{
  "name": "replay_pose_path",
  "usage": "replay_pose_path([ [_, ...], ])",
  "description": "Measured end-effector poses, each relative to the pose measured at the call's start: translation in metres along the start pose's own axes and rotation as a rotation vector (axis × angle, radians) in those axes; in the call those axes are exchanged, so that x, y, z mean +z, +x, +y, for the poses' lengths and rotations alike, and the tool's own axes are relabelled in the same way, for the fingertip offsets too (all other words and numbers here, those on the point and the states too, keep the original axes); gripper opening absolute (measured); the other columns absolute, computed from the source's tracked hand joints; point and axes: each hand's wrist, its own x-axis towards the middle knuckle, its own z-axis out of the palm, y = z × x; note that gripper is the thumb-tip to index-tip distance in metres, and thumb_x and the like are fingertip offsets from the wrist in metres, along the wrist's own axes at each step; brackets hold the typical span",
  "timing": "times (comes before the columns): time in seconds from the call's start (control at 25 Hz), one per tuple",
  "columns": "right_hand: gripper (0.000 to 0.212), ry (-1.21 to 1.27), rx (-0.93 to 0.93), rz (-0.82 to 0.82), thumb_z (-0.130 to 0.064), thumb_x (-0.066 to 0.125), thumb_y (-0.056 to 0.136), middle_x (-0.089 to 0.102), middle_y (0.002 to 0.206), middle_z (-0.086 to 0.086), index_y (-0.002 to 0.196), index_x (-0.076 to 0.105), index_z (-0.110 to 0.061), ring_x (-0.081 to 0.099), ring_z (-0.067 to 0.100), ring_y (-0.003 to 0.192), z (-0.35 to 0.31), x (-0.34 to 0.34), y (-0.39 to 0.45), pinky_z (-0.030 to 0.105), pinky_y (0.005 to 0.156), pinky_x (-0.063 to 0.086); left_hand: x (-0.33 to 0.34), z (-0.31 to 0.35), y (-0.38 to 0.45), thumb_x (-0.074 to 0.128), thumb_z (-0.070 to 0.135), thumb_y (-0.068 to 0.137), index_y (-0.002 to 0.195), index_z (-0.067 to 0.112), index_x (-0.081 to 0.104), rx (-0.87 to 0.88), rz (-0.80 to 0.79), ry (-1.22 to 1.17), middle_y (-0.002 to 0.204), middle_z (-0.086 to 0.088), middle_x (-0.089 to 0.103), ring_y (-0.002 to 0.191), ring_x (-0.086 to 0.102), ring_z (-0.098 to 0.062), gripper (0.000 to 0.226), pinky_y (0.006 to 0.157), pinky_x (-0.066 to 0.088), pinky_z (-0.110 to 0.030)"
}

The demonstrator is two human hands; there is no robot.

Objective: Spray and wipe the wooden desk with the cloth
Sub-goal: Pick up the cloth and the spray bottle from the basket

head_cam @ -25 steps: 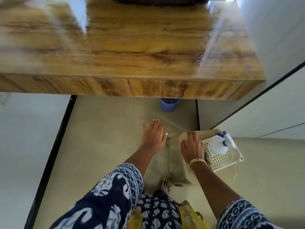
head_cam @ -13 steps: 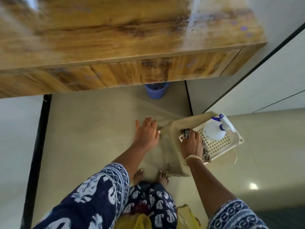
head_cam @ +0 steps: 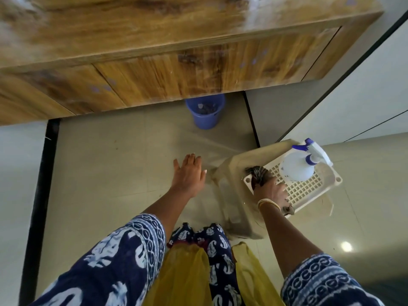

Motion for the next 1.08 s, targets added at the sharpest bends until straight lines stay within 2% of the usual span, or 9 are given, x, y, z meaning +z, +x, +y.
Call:
replay_pose_path([
  [0.16,0.037,-0.035,-0.205,-0.038,-0.022,0.052,0.092,0.054,0.127,0.019,0.126,0.054,-0.007,0.054,0.04,0.117,0.002,-0.026,0.004,0.053,0.097,0.047,-0.016,0.002,-0.002,0.037,0.035,0.101,0.14,0.013,0.035,-0.013,-0.001,-0.125,0.14,-0.008,0.047,0.129,0.045,-0.026,0.046,0.109,0.028,-0.051],
  [0.32,0.034,0.14,-0.285,-0.146,-0.026,0.047,0.098,0.065,0.114,0.02,0.114,0.064,-0.001,0.062,0.036,0.103,-0.019,-0.08,-0.019,0.038,0.086,0.049,-0.063,0.014,-0.014,0.042,0.034,0.1,0.136,0.015,0.046,-0.136,-0.049,-0.361,0.133,-0.009,0.056,0.122,0.053,-0.03,0.041,0.102,0.038,-0.042],
  [0.44,0.033,0.518,-0.352,-0.388,-0.03,0.057,0.096,0.07,0.105,0.021,0.099,0.071,0.0,0.065,0.032,0.095,-0.048,-0.113,-0.056,0.038,0.089,0.052,-0.107,0.028,-0.017,0.053,0.039,0.097,0.115,0.014,0.061,-0.331,-0.101,-0.969,0.114,-0.012,0.063,0.109,0.058,-0.027,0.032,0.088,0.046,-0.035],
  [0.52,0.026,0.861,-0.314,-0.63,-0.025,0.061,0.095,0.068,0.107,0.027,0.094,0.069,0.0,0.064,0.031,0.092,-0.067,-0.126,-0.084,0.047,0.095,0.052,-0.135,0.035,-0.021,0.054,0.054,0.091,0.111,0.021,0.062,-0.45,-0.337,-1.387,0.105,-0.006,0.062,0.102,0.058,-0.026,0.039,0.08,0.048,-0.034],
  [0.6,0.024,1.061,-0.265,-0.812,-0.024,0.062,0.094,0.069,0.099,0.024,0.095,0.068,-0.001,0.066,0.03,0.086,-0.081,-0.136,-0.104,0.047,0.085,0.056,-0.15,0.035,-0.026,0.058,0.062,0.084,0.099,0.022,0.07,-0.497,-0.565,-1.705,0.096,-0.005,0.07,0.093,0.066,-0.027,0.045,0.082,0.054,-0.04],
  [0.68,0.024,1.124,-0.22,-0.884,-0.026,0.063,0.093,0.069,0.092,0.015,0.101,0.067,-0.003,0.066,0.026,0.081,-0.086,-0.143,-0.111,0.039,0.073,0.058,-0.15,0.035,-0.025,0.063,0.05,0.086,0.085,0.018,0.073,-0.477,-0.503,-1.94,0.088,-0.006,0.073,0.081,0.072,-0.023,0.033,0.075,0.059,-0.036],
  [0.88,0.015,1.203,0.032,-0.643,-0.016,0.055,0.092,0.068,0.08,0.009,0.089,0.066,-0.007,0.066,0.02,0.065,-0.06,-0.14,-0.08,0.028,0.056,0.053,-0.135,0.043,-0.021,0.057,0.022,0.095,0.102,0.011,0.066,-0.523,-0.247,-2.127,0.09,-0.009,0.07,0.073,0.07,-0.023,0.015,0.074,0.058,-0.039],
  [1.0,0.012,1.085,0.252,-0.415,-0.012,0.048,0.094,0.063,0.087,0.013,0.092,0.058,-0.006,0.057,0.02,0.061,-0.019,-0.124,-0.04,0.031,0.061,0.049,-0.126,0.046,-0.023,0.053,0.025,0.098,0.094,0.015,0.062,-0.531,-0.292,-2.157,0.075,-0.01,0.066,0.06,0.064,-0.024,0.014,0.075,0.051,-0.042],
  [1.08,0.02,1.07,0.409,-0.291,-0.02,0.051,0.094,0.062,0.094,0.009,0.111,0.056,-0.01,0.058,0.02,0.071,0.003,-0.117,-0.015,0.036,0.075,0.053,-0.118,0.047,-0.021,0.052,0.023,0.098,0.098,0.015,0.059,-0.547,-0.242,-2.159,0.077,-0.01,0.061,0.057,0.06,-0.023,0.01,0.069,0.051,-0.038],
])
